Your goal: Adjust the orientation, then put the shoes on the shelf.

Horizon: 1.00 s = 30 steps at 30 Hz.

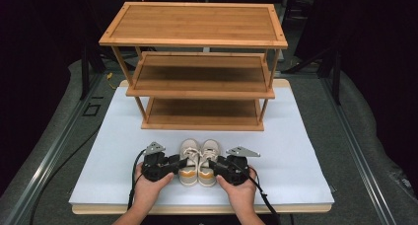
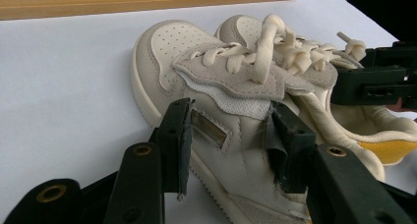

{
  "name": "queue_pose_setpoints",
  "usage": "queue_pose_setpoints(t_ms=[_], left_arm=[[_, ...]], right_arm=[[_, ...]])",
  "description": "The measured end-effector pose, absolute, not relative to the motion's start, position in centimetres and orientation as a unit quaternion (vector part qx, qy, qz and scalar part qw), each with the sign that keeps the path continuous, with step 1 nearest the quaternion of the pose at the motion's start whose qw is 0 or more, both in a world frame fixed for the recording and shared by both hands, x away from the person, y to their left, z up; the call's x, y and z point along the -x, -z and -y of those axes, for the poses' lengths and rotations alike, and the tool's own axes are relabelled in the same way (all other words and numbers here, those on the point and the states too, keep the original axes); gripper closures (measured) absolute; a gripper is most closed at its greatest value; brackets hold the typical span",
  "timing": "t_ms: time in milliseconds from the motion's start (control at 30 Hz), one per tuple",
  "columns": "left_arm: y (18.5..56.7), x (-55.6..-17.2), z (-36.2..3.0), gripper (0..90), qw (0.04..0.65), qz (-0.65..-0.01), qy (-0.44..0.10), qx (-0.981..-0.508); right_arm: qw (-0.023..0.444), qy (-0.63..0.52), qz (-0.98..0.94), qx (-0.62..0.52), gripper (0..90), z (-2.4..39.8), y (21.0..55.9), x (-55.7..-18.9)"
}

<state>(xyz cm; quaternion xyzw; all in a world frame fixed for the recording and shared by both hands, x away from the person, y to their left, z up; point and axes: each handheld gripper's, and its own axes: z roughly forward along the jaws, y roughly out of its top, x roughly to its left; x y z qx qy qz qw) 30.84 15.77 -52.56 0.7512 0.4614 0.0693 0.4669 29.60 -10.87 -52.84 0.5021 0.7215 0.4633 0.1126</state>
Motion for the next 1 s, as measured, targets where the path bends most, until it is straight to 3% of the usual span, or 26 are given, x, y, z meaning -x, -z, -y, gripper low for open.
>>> queue_pose_setpoints(t_ms=[400,833,1000], left_arm=[[52.7,-31.0,-16.4,51.8,0.485,-0.468,-0.051,-0.737],[52.7,-29.4,-16.0,53.4,0.492,-0.484,-0.093,-0.718],[52.9,-29.2,-15.6,54.6,0.496,-0.496,-0.101,-0.705]], right_arm=[[0.126,-0.454,-0.729,-0.497,54.7,10.9,52.4,-29.3],[0.139,-0.471,-0.705,-0.512,56.9,10.7,52.4,-27.8],[0.143,-0.479,-0.685,-0.531,49.0,10.3,52.8,-27.7]])
